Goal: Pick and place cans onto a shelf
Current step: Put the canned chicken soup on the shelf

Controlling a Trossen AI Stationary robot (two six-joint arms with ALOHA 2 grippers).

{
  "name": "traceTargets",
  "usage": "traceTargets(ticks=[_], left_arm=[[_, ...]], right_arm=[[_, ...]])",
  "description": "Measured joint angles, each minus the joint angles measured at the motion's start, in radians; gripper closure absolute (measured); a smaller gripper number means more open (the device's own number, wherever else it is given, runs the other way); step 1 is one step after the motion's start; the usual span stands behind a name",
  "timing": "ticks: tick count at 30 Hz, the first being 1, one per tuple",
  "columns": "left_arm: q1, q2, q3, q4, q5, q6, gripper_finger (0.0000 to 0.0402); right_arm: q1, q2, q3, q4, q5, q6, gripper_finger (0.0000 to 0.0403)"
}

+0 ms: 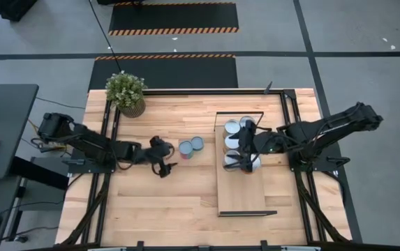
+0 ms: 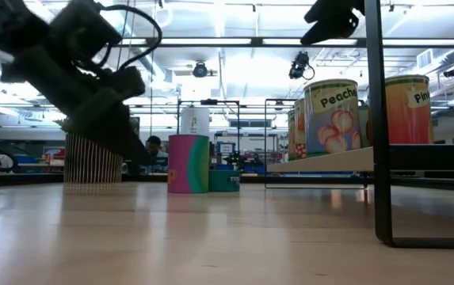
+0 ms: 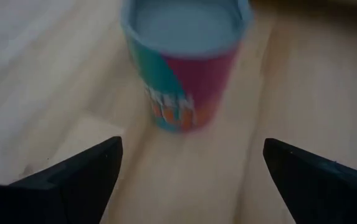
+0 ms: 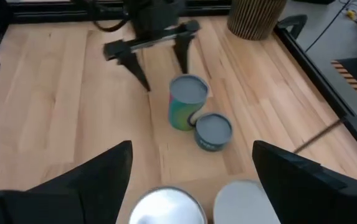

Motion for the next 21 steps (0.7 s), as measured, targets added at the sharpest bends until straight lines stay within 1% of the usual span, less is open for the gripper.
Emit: traceTargets(ticks=[3,7,12,17,21], left_arm=[[0.045,0.000,-0.052,0.184,0.034,0.086,0.0006],[0.060,0.000,-0.088,0.344,0.043,0.188,0.0006],[0.077,0.050,-0.090,0.395,0.018,0.206,0.0006],[0.090,0.163,-0.072,0.512,0.016,0.209,0.0006],[0.107,0.232,-0.043,0.538,0.040,0.214,0.0006]], right_arm=[[0.002,0.026,0.000,0.019,0.000,-0.007,0.0065],[0.002,0.067,0.000,0.025,0.000,-0.008,0.0065],[0.002,0.112,-0.001,0.084,-0.001,-0.032,0.0065],[0.002,0.150,-0.001,0.152,-0.002,-0.077,0.0065],[0.002,0.166,-0.001,0.180,-0.003,-0.084,0.0065]])
